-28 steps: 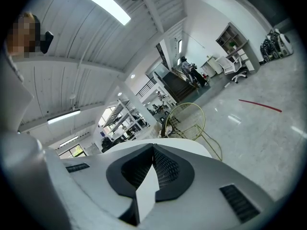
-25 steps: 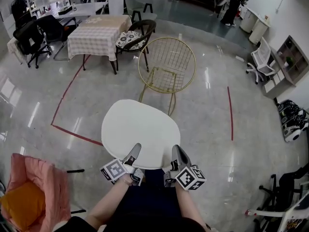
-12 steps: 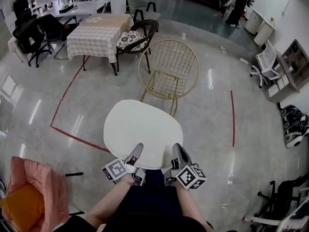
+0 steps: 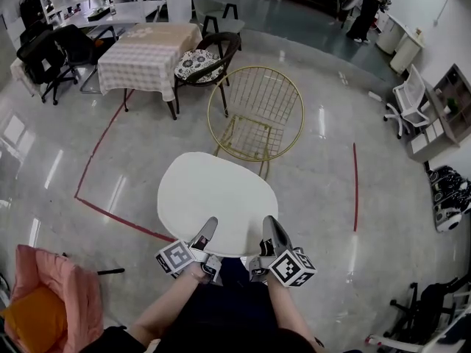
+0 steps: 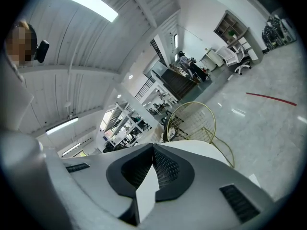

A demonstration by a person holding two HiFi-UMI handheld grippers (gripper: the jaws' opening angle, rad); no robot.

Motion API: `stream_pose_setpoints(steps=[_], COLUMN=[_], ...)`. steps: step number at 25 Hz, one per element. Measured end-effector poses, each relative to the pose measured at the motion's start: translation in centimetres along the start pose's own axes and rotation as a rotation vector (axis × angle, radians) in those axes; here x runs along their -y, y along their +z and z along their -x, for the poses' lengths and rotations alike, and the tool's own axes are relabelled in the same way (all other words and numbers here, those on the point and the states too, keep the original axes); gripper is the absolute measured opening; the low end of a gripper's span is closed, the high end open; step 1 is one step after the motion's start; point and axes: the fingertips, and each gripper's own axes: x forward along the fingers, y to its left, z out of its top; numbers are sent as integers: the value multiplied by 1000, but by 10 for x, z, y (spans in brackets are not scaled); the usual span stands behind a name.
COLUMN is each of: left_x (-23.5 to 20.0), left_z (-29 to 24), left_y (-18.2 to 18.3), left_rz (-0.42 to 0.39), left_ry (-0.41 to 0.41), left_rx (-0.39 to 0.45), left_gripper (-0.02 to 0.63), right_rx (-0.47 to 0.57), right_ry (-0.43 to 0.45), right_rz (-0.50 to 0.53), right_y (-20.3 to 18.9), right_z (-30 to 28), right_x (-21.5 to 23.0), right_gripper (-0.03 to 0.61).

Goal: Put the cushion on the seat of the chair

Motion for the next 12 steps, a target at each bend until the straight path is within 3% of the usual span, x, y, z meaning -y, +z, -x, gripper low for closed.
stream_pose_setpoints(steps=[12], left_x=[2], left_z=[-78], left_y=[17], left_rz=[24], left_ry=[-9], left_rx=[12], left_gripper=[81], right_rx=[-27], right_ry=[20], right_rz=[-12], right_y=[40], right_z=[-66], right_x=[31], right_gripper=[-12])
